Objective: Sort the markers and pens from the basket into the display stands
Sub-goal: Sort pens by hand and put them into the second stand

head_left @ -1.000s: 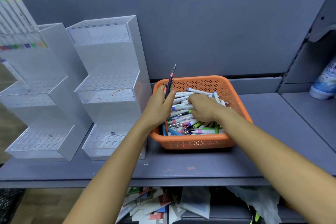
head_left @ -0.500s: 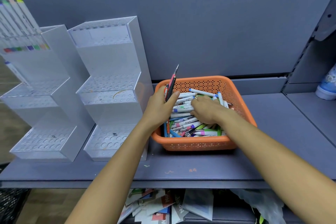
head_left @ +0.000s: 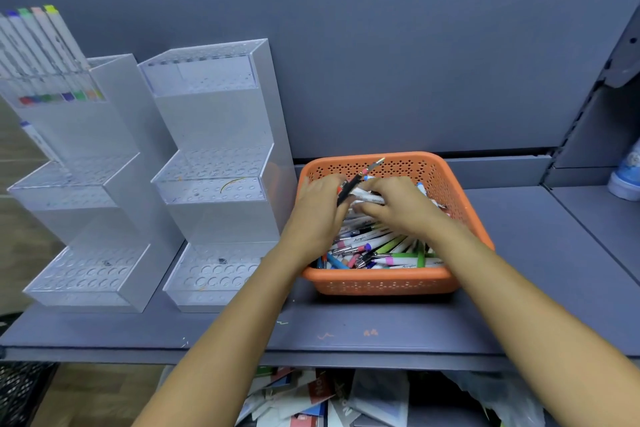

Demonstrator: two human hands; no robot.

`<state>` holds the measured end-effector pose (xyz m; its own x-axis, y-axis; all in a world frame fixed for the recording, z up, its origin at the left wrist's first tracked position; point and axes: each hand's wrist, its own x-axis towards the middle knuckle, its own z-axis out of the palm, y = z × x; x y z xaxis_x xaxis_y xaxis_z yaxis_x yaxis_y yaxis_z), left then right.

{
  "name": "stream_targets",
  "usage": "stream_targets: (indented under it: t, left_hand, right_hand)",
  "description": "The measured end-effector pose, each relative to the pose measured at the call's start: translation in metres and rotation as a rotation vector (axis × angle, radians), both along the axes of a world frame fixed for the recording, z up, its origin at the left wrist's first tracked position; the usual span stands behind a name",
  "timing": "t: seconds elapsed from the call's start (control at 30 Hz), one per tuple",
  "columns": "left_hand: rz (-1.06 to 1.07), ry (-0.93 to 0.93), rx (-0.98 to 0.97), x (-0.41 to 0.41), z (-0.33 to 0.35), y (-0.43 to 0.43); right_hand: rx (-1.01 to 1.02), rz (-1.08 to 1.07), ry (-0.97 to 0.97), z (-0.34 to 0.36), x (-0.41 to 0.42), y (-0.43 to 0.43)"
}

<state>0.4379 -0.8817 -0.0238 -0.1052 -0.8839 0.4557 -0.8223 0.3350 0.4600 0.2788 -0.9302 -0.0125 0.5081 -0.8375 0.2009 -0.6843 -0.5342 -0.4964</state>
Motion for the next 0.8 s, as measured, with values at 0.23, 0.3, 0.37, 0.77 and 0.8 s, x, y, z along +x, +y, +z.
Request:
stream_targets:
  t: [0.23,0.3,0.37,0.77,0.8]
  left_hand:
    - [-0.019,0.004,0.105,-0.001,0.001,0.001]
    - [-0.040,-0.003,0.092,-0.001,0.002,0.002]
    - [-0.052,0.003,0.090,0.000,0.002,0.001]
    - [-0.106,0.024,0.227,-0.001,0.006,0.005]
    - [-0.112,0.024,0.237,-0.001,0.006,0.005]
  right_hand:
    - [0.178,-0.135,-0.333,0.007,-0.007,0.004]
    - [0.233,-0.125,-0.417,0.008,-0.008,0.004]
    - [0.296,-0.100,-0.522,0.009,-0.009,0.005]
    - [0.638,-0.124,-0.766,0.017,-0.009,0.012]
    - [0.648,-0.130,-0.772,0.017,-0.010,0.012]
